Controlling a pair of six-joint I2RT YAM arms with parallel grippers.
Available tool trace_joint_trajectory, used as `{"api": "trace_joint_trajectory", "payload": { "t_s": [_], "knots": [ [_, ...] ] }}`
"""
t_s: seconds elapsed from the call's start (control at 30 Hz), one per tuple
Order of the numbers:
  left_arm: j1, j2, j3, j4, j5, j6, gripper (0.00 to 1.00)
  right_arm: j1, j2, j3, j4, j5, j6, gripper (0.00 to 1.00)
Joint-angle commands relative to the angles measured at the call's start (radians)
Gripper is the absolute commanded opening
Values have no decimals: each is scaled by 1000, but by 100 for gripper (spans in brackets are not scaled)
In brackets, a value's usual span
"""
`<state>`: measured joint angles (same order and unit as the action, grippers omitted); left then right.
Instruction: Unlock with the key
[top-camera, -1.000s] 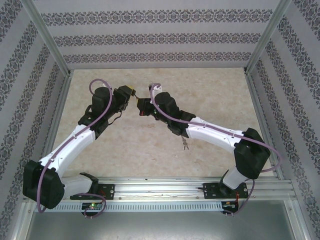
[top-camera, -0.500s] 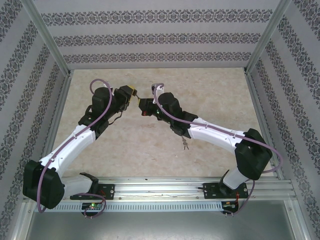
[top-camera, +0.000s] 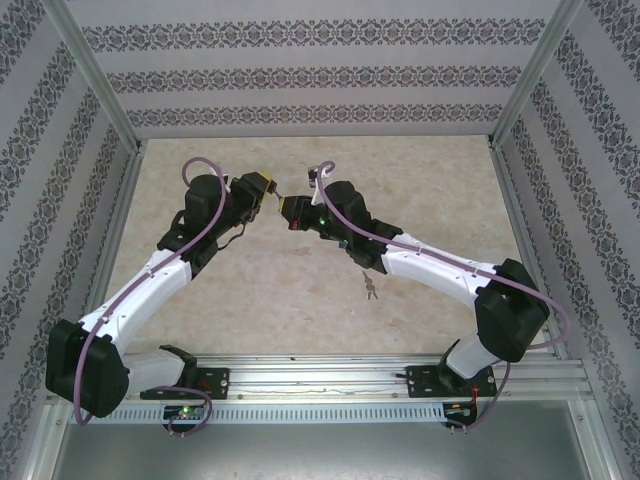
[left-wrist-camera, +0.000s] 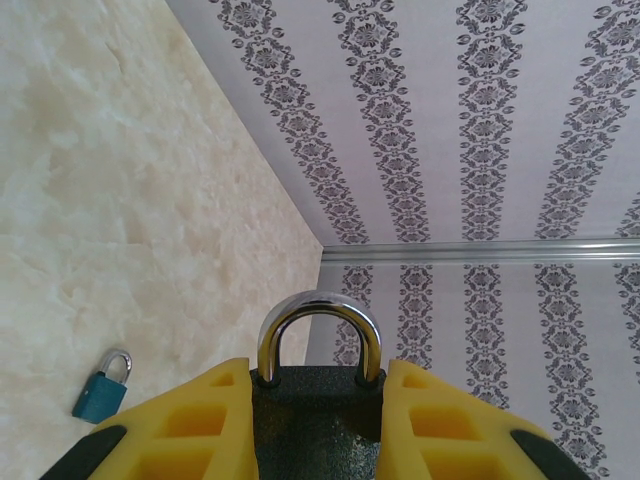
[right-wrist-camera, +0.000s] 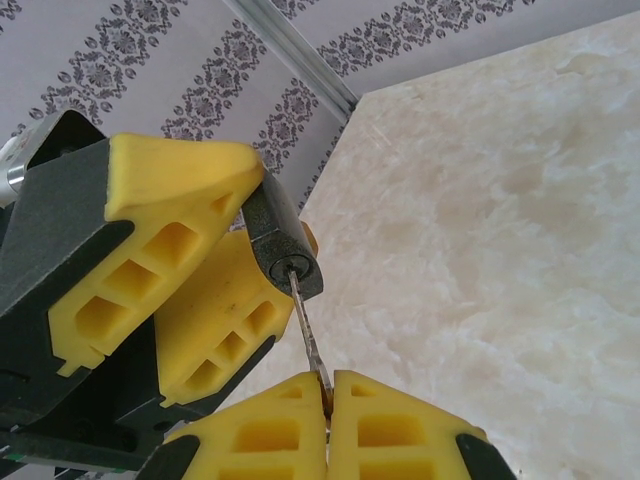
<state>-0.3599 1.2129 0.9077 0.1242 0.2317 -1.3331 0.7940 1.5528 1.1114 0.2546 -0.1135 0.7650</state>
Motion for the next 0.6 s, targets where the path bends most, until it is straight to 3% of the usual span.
{"api": "trace_joint_trajectory", "payload": {
  "t_s": [0.0, 0.57],
  "knots": [
    [-36, 2, 27, -46, 80, 35, 0, -14, -23, 35, 29, 8, 25, 0],
    [-36, -4, 33, -74, 68, 48, 0, -12, -28, 67, -27, 20, -5, 0]
  ]
}}
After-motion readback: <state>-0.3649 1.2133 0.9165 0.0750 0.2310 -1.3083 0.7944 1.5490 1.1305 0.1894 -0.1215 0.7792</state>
